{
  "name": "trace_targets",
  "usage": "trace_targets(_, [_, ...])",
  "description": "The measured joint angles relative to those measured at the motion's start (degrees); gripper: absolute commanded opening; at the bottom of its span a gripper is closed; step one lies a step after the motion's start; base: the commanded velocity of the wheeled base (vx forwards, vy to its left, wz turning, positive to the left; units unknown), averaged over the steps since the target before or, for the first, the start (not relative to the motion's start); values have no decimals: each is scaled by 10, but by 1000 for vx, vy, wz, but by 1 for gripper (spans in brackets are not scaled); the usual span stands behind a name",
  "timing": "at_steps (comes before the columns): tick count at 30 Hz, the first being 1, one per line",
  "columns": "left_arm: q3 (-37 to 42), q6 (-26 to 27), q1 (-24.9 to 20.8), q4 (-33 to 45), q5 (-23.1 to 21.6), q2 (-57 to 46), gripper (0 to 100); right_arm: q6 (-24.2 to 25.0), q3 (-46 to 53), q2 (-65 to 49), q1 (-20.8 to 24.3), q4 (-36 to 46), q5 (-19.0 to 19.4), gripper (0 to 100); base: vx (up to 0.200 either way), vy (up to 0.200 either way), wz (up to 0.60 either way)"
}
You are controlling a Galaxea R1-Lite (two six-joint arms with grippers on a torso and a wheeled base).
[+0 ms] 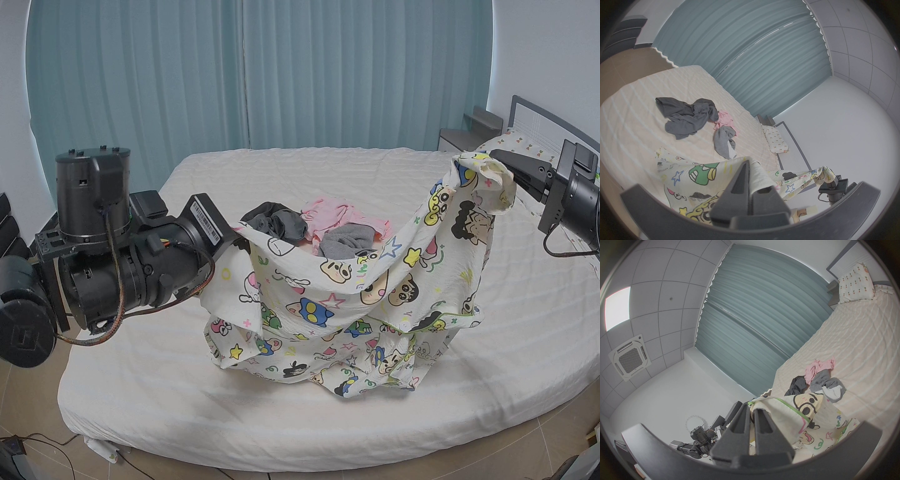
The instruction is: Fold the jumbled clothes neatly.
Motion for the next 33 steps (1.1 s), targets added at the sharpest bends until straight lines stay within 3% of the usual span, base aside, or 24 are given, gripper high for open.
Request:
trace_targets(14, [-18, -3, -16, -2, 5, 19, 0, -1, -5, -1, -13, -58, -10, 0, 0, -200, 0])
trace_targets(33, [-30, -15, -31, -26, 25, 30, 0, -1, -7, 3, -17, -59, -12, 0, 0, -200, 0])
